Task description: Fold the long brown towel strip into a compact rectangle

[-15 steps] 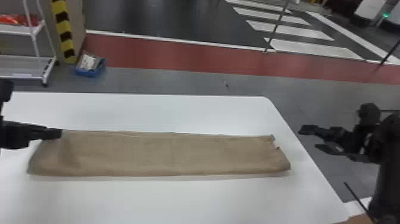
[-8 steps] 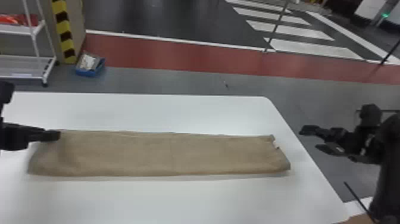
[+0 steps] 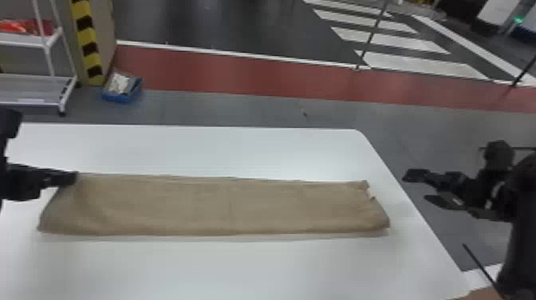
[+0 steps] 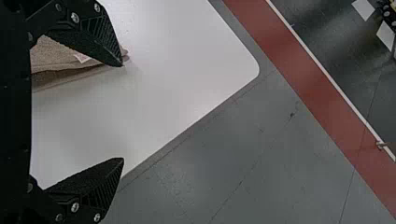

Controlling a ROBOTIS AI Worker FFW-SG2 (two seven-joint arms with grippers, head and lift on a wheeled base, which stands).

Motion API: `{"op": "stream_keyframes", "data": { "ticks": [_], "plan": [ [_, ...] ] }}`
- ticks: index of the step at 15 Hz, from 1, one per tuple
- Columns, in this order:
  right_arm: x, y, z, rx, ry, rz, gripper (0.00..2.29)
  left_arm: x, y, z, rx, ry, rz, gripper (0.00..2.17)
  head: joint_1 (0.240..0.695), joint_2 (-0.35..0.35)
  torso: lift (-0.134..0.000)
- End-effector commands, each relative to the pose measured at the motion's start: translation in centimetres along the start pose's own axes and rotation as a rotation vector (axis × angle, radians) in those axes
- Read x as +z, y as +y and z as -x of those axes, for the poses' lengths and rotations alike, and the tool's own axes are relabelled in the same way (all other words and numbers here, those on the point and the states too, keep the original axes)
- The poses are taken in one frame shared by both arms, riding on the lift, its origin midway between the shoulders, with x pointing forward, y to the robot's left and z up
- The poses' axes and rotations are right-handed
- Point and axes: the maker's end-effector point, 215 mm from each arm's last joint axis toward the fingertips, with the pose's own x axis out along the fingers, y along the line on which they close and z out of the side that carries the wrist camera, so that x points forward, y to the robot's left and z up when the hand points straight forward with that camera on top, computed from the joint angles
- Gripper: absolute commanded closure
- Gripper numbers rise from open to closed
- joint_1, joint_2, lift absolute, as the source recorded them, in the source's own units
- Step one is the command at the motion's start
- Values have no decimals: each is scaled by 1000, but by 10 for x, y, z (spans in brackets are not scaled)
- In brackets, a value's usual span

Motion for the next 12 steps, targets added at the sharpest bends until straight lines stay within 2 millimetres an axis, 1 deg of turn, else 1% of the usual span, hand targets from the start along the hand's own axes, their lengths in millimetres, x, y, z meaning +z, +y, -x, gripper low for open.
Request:
{"op": "stream_keyframes", "data": {
  "ticks": [1,4,5,6,7,10,11,12],
  "plan": [
    [1,-2,1,0,-3,-4,184,0,0,1,-3,-1,-3,1085,695,-289,-124],
    [1,-3,1,0,-3,-6,184,1,-1,3,-9,-6,-1,1082,695,-292,-124],
    [1,-3,1,-1,-1,-7,184,-5,-1,6,-17,-4,9,1079,695,-293,-124],
    [2,-4,2,-2,-4,-6,184,-4,-4,11,-24,-13,7,1082,695,-293,-124],
    [2,-5,3,-3,-4,-7,184,-7,-5,14,-28,-7,4,1079,695,-294,-124],
    [3,-4,3,-1,-5,-9,184,-13,-10,16,-43,-7,1,1082,695,-300,-124],
    [1,-4,3,-2,0,-10,184,-13,-12,16,-48,-10,3,1082,695,-302,-124],
    [1,-4,3,-2,2,-11,184,-8,-12,20,-56,-24,8,1085,695,-303,-124]
  ]
}}
